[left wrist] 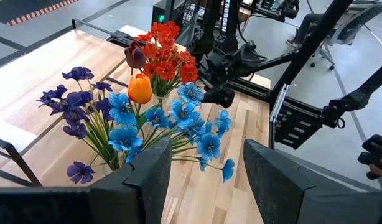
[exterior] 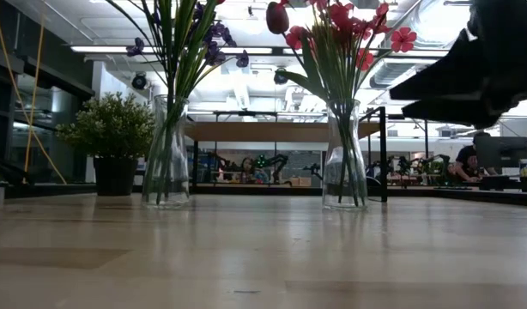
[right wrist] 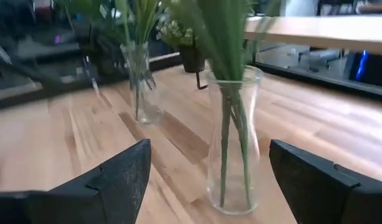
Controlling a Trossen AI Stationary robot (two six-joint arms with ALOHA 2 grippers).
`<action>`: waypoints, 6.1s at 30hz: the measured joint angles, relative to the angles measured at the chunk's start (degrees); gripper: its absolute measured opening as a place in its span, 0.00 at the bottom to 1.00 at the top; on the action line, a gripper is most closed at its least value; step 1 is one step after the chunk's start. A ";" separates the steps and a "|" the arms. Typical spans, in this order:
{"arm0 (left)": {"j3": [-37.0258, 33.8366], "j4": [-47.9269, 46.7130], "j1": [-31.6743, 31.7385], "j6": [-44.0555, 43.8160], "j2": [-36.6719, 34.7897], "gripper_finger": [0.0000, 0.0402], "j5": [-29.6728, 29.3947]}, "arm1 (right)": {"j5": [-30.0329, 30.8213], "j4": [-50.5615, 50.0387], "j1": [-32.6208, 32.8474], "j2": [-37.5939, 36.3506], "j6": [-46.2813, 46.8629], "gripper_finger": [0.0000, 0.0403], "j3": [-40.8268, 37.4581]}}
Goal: Pick and place flowers into a vace then onto a shelf
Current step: Put the right transparent flower vase on the shelf
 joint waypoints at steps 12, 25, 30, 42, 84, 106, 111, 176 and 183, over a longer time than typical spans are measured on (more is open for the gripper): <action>0.00 0.00 0.00 0.00 -0.02 0.58 0.52 | -5.27 -4.58 -4.90 0.02 0.95 0.78 0.42; 0.00 -0.13 0.00 0.55 -0.02 0.58 0.55 | -10.70 -4.62 -5.40 0.02 1.82 0.78 0.42; 0.00 -0.13 0.00 0.57 -0.02 0.58 0.55 | -10.85 -4.62 -5.40 0.02 4.95 0.78 0.42; 0.00 -0.09 0.00 0.48 -0.02 0.58 0.22 | -10.52 -4.62 -5.40 0.02 4.94 0.78 0.42; -0.02 -0.04 0.02 0.37 -0.02 0.58 0.25 | -28.05 2.29 -24.05 0.04 -8.04 0.78 0.46; -0.02 -0.06 0.00 0.48 -0.02 0.58 0.28 | -29.55 4.47 -28.19 0.04 -9.41 0.78 0.46; -0.02 -0.13 0.00 0.50 -0.02 0.58 0.28 | -29.47 4.45 -28.28 0.04 -9.18 0.78 0.46; -0.02 -0.02 0.00 1.95 -0.07 0.58 2.32 | -13.89 -39.06 -27.10 -26.87 -23.76 0.40 23.98; -0.02 0.00 0.00 1.93 -0.04 0.58 2.32 | -17.62 -38.94 -35.10 -34.59 -28.41 0.40 24.00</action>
